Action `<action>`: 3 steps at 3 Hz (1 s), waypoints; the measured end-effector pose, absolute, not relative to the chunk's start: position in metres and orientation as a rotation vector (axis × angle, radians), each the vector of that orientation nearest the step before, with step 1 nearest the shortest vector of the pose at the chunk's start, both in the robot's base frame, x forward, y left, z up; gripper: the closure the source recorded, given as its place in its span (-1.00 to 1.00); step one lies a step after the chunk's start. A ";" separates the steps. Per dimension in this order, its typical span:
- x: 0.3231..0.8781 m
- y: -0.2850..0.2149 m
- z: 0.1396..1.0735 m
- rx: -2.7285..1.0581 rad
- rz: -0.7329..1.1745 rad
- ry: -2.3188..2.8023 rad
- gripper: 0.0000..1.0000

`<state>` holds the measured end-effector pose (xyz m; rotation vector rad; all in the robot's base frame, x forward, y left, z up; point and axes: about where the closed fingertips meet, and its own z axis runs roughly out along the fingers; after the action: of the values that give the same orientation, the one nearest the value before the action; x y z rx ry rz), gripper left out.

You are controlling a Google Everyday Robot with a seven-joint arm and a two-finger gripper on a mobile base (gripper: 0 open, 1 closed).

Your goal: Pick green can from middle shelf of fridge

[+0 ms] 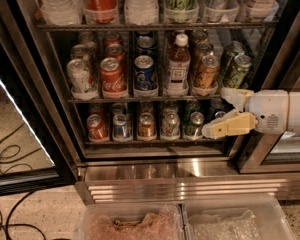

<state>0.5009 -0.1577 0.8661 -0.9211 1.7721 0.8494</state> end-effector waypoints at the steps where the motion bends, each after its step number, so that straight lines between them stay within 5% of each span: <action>1: 0.500 -0.157 0.866 -0.923 0.852 1.772 -1.00; 3: 0.492 -0.155 0.839 -0.716 0.800 1.799 -1.00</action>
Offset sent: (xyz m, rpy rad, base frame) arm 0.0082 -0.0092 -0.0356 0.1061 0.0250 -0.1426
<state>0.4920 -0.1555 0.8392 -0.7157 1.7992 0.7999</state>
